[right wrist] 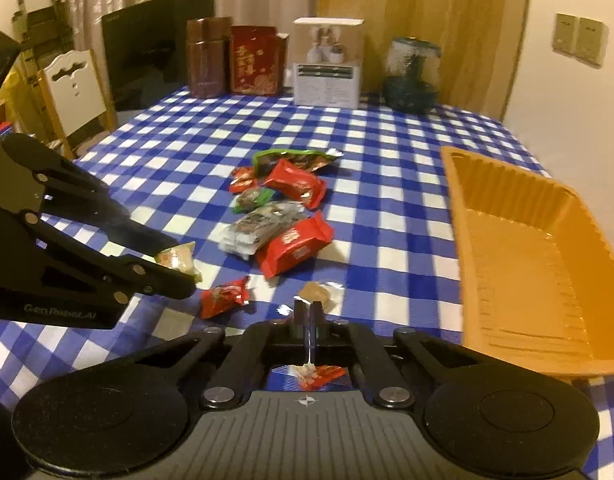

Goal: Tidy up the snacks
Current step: 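Carry both held candies over the orange tray with both tools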

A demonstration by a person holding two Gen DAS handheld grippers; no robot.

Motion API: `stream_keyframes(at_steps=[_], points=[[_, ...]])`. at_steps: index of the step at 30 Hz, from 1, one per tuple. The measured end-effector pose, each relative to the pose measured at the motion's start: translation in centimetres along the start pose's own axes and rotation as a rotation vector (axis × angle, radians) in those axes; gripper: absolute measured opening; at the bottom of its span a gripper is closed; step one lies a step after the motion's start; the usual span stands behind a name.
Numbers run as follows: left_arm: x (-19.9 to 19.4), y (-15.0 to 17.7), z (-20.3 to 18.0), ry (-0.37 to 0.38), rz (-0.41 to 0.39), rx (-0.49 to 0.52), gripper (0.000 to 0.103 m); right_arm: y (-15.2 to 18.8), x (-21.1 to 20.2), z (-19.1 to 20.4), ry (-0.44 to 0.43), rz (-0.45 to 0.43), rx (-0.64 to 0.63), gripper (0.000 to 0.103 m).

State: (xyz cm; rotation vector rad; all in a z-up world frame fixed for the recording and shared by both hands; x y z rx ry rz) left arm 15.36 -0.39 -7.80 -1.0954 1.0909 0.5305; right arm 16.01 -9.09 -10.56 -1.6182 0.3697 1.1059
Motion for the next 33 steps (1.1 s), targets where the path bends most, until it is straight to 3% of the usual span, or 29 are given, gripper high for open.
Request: stream_keyframes(at_steps=[7,8,9,10,11,15,22,24,29,33], points=[[0.0,-0.2,-0.4,0.005,0.0,0.001,0.026,0.4,0.3,-0.9,-0.029,0.026,0.047,0.006],[0.0,-0.1,-0.3,0.007,0.002,0.001,0.026,0.5,0.4,-0.9,-0.026,0.029,0.037,0.021],[0.1,0.0,-0.3,0.008,0.003,0.0,0.026,0.6,0.5,-0.8,-0.028,0.03,0.027,0.049],[0.1,0.0,-0.2,0.009,0.004,-0.002,0.026,0.6,0.6,-0.7,-0.033,0.029,0.023,0.059],[0.2,0.1,-0.1,0.01,0.004,-0.005,0.026,0.6,0.7,-0.6,-0.04,0.021,0.016,0.063],[0.3,0.2,0.2,0.018,0.004,-0.017,0.025,0.7,1.8,0.5,-0.008,0.054,-0.079,0.063],[0.6,0.4,0.7,0.03,0.002,-0.032,0.026,0.4,3.7,-0.4,-0.005,0.098,-0.095,0.061],[0.6,0.4,0.8,0.03,0.002,-0.037,0.026,0.4,4.1,-0.6,-0.011,0.117,-0.099,0.045],[0.8,0.4,0.9,0.033,0.002,-0.046,0.026,0.5,4.2,-0.5,-0.026,0.128,-0.1,0.027],[0.7,0.3,1.0,0.03,0.001,-0.052,0.026,0.6,3.9,-0.1,-0.018,0.125,-0.099,0.023]])
Point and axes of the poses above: each gripper's, at about its wrist camera, not at the fingertips, and x roughly the way its jaws point, z to its left, y to its underside, the point moved 2 cm from there along x, roughly the way its jaws point, and after that the axes turned 13 degrees about z, right-handed, at the moved point
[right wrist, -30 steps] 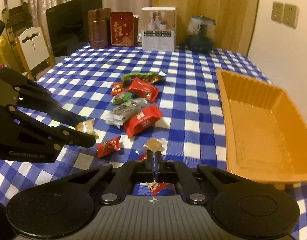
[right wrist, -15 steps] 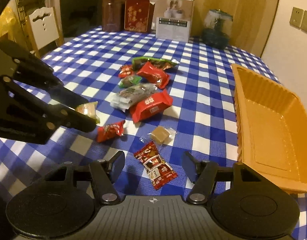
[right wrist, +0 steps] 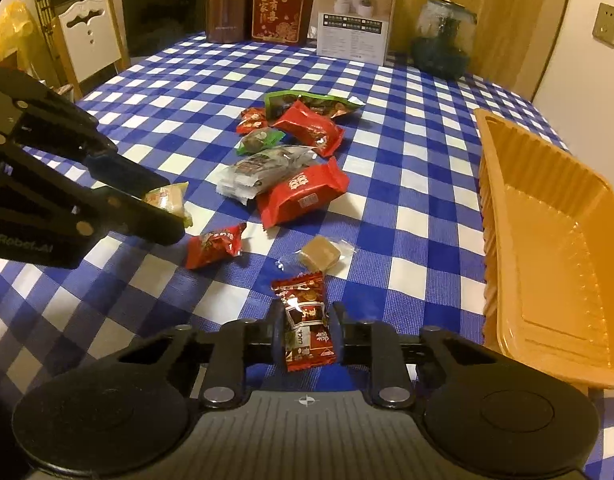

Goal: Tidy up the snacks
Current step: 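Carry both held candies over the orange tray with both tools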

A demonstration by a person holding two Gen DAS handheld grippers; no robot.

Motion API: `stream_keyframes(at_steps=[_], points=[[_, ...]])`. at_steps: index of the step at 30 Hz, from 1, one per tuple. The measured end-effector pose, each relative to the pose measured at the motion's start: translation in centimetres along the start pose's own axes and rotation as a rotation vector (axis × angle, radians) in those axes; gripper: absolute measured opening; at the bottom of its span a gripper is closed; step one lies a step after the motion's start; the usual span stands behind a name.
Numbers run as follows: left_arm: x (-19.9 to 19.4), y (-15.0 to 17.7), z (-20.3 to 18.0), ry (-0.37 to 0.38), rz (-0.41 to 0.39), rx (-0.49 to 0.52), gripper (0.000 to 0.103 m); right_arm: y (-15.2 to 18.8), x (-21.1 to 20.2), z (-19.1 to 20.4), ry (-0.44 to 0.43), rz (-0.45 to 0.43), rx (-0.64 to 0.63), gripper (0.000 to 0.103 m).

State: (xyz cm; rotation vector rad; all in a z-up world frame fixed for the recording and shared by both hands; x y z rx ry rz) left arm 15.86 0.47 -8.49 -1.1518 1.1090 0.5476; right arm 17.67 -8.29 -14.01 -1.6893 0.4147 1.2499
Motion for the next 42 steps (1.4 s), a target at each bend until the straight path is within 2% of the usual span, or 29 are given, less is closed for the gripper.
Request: stream_keyframes(at_steps=[7,12,22,31,37,42], points=[[-0.6,-1.0,-0.4,-0.012,-0.009,-0.016,0.026,-0.3,-2.3,0.0,0.018,-0.081,0.038,0.023],[-1.5,-3.3,-1.4,-0.009,-0.041,-0.021,0.026,-0.9,-5.2,-1.1,0.04,-0.171,0.114,0.023],[-2.7,-10.2,-6.3,0.05,-0.134,-0.017,0.026,-0.2,-10.6,-7.8,0.152,-0.248,0.357,0.023],[0.0,-14.9,-11.5,0.111,-0.171,0.017,0.026,2.1,-11.5,-14.8,0.215,-0.26,0.537,0.023],[3.0,-15.8,-13.1,0.135,-0.159,0.027,0.026,3.8,-10.9,-17.2,0.229,-0.271,0.624,0.023],[5.1,-16.0,-13.1,0.153,-0.142,0.018,0.026,4.1,-10.1,-18.2,0.215,-0.26,0.642,0.023]])
Point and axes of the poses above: each gripper's, at about its wrist camera, not at the fingertips, and x roughly the way its jaws point, z to its left, y to its underside, the point moved 2 cm from there along x, roughly the way its jaws point, and after that the axes turned 13 degrees about z, right-handed, at the moved point
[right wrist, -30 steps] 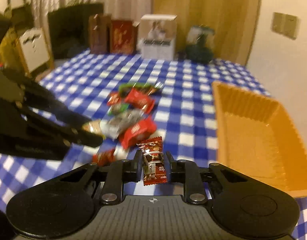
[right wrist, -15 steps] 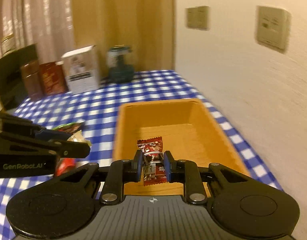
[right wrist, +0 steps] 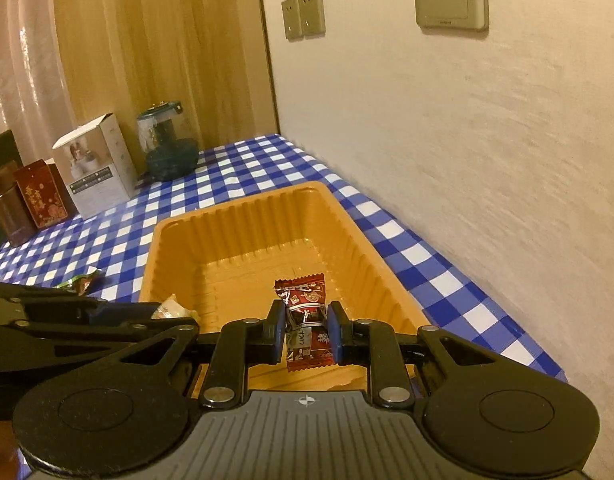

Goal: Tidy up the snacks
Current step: 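Carry both held candies over the orange tray with both tools, then open the left tool and the right tool to drop candies into the tray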

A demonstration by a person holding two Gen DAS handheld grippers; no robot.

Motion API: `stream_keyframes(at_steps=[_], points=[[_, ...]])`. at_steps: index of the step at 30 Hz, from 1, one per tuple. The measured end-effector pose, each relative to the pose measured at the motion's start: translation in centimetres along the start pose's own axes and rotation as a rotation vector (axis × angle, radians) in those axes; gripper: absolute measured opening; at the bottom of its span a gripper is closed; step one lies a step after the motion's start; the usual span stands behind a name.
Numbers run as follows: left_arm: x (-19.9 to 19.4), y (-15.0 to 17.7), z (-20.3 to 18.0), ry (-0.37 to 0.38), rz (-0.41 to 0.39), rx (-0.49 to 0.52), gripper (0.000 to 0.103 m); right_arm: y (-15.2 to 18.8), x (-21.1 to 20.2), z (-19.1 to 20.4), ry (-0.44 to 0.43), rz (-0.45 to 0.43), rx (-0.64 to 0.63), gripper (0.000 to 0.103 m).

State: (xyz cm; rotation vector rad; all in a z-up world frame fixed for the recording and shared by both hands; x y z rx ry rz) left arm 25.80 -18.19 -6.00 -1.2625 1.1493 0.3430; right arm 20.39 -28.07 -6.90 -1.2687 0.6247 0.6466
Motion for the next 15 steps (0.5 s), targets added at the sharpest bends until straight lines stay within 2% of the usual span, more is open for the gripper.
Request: stream_keyframes(at_steps=[15], points=[[1.9,-0.4,0.3,0.02,0.007,0.01,0.028,-0.2,1.2,0.0,-0.012,0.023,0.015,0.023]])
Point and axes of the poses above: each gripper's, at about its wrist camera, not at the fingertips, and x roughly the way its jaws point, z to its left, y to its underside, the point moved 2 cm from there along x, roughly the way its jaws point, and after that the axes turned 13 degrees about z, right-handed, at the moved point
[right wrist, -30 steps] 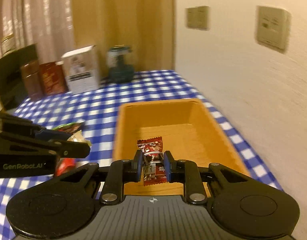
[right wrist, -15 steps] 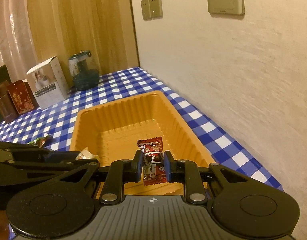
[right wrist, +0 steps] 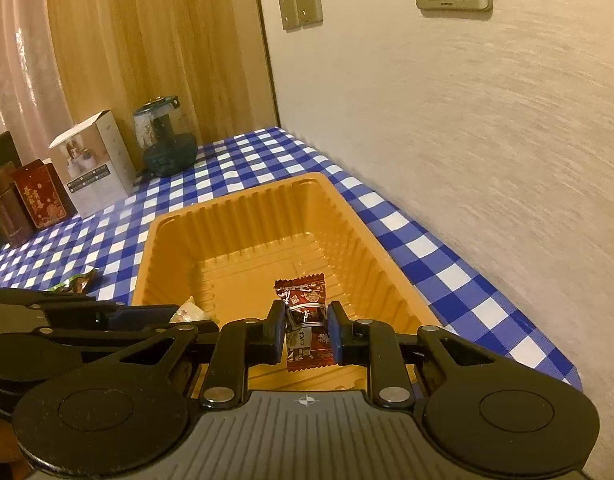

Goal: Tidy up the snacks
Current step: 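Open the left tool and the right tool to drop candies into the tray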

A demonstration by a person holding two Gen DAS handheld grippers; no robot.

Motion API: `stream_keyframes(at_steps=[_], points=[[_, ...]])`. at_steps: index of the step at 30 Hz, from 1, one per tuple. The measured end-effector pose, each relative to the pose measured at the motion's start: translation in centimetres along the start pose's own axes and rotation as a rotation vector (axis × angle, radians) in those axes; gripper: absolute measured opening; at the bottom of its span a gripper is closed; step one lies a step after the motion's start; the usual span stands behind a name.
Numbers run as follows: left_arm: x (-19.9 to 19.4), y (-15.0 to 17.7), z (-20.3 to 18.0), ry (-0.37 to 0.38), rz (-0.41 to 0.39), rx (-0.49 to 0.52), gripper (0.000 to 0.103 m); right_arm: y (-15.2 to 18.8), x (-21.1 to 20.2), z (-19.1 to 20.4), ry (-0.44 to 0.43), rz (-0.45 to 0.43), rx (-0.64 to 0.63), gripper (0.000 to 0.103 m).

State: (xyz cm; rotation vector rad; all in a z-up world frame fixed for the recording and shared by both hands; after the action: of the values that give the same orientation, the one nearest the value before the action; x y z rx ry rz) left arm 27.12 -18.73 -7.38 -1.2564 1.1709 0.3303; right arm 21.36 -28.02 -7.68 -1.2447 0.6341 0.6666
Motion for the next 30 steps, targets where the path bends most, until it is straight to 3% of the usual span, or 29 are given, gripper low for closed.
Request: stream_keyframes(at_steps=[2,3,5,30], points=[[0.0,0.0,-0.1,0.001,-0.004,0.0,0.031,0.0,0.1,0.0,0.0,0.003,0.002,0.023],[-0.1,0.0,0.0,-0.002,-0.007,-0.002,0.04,0.0,0.1,0.0,-0.001,0.004,0.003,0.023],[-0.2,0.2,0.2,-0.006,-0.017,-0.009,0.045,0.1,0.1,0.0,-0.003,0.003,0.003,0.023],[-1.4,0.5,1.6,-0.046,-0.031,-0.036,0.045,0.0,0.4,0.5,-0.074,-0.008,0.035,0.023]])
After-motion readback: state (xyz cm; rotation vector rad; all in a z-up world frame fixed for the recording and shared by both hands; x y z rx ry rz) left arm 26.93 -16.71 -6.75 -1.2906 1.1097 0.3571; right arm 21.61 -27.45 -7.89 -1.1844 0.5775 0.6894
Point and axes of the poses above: each gripper's, at about its wrist camera, not at the fingertips, and x roughly the way its jaws point, z to its left, y to its underside, the point moved 2 cm from there along x, roughly the way its jaws point, and after that the axes turned 13 degrees about z, right-handed, at the moved point
